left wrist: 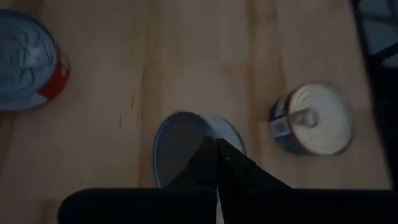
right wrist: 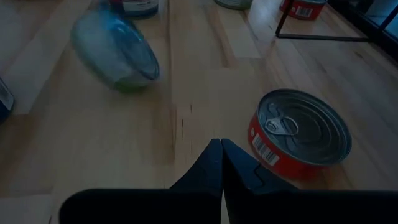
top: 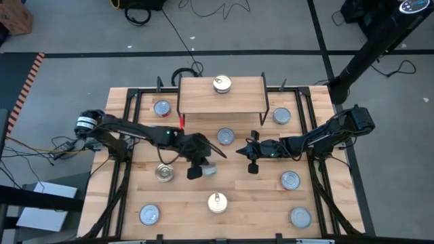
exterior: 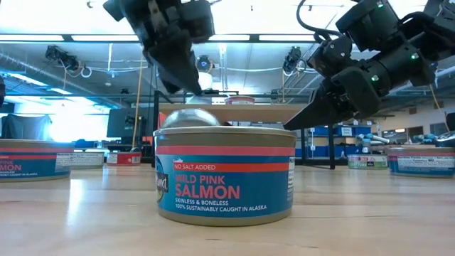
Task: Stack canned seafood by type on shelf
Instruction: Put the green tuna can on the shelf
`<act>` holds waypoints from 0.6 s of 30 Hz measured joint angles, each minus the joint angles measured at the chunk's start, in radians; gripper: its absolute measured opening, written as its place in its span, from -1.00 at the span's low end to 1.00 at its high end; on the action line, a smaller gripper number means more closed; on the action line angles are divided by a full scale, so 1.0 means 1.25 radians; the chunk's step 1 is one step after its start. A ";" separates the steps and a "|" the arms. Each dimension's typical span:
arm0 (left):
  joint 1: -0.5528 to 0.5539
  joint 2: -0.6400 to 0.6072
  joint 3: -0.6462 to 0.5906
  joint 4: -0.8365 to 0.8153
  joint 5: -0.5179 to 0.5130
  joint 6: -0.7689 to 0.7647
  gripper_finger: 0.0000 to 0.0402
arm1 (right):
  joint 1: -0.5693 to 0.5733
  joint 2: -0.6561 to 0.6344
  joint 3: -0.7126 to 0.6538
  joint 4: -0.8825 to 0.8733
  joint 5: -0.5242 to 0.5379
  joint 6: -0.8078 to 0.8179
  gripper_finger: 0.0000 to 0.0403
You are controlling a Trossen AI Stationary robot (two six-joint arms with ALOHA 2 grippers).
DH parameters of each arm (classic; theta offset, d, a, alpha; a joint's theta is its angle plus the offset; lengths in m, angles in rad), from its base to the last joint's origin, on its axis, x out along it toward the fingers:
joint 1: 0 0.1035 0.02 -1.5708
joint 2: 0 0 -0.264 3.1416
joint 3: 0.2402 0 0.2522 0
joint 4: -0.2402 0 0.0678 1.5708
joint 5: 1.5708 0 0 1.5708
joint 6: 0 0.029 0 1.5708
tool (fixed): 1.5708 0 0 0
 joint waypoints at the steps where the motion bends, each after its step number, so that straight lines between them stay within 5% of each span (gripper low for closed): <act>1: 0.002 -0.003 0.000 -0.002 0.000 -0.003 -1.00 | 0.000 0.000 0.000 -0.001 0.000 0.000 -0.96; 7: 0.005 0.003 0.000 -0.021 -0.020 0.006 -1.00 | 0.000 0.000 0.000 -0.003 0.000 0.005 -0.96; 18: -0.077 -0.005 -0.035 -0.028 -0.089 0.212 -1.00 | 0.000 0.000 0.000 -0.009 0.000 0.005 -0.95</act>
